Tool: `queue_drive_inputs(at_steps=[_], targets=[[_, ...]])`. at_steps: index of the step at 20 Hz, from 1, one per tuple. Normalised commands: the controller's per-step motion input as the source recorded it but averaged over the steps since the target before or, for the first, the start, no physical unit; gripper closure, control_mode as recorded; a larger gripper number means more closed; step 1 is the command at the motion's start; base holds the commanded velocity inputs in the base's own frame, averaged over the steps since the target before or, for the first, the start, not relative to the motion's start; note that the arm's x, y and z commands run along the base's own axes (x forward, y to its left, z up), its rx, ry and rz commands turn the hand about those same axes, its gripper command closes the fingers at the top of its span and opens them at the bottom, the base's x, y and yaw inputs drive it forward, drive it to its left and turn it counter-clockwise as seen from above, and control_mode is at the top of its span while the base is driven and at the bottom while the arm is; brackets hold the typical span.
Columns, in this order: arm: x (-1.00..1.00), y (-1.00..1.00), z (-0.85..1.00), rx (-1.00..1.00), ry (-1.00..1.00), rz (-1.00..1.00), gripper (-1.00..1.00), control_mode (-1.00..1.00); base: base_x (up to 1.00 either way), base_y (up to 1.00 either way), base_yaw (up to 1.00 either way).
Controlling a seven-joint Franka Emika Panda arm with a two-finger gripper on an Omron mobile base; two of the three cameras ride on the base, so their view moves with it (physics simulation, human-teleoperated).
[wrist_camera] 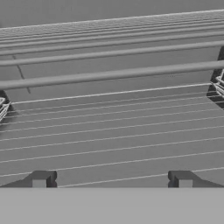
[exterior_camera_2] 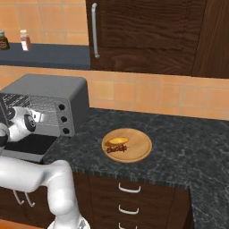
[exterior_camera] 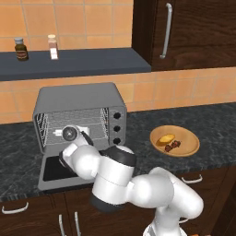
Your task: Pick up the kebab skewer and baguette bread, and place them inside the toaster oven. Close the toaster oven door and start by setting the timer.
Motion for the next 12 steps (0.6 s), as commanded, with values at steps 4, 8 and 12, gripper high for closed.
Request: queue_drive_inputs(at_steps=[4, 8, 12], targets=[[-0.2, 0.26, -0.71, 0.0, 0.12, 0.04, -1.0, -1.0, 0.0, 0.0, 0.0], [-0.52, 0.31, -0.69, 0.0, 0.24, 0.02, -1.0, -1.0, 0.0, 0.0, 0.0], [-0.82, 0.38, -0.79, 0.0, 0.19, 0.01, -1.0, -1.0, 0.0, 0.0, 0.0]])
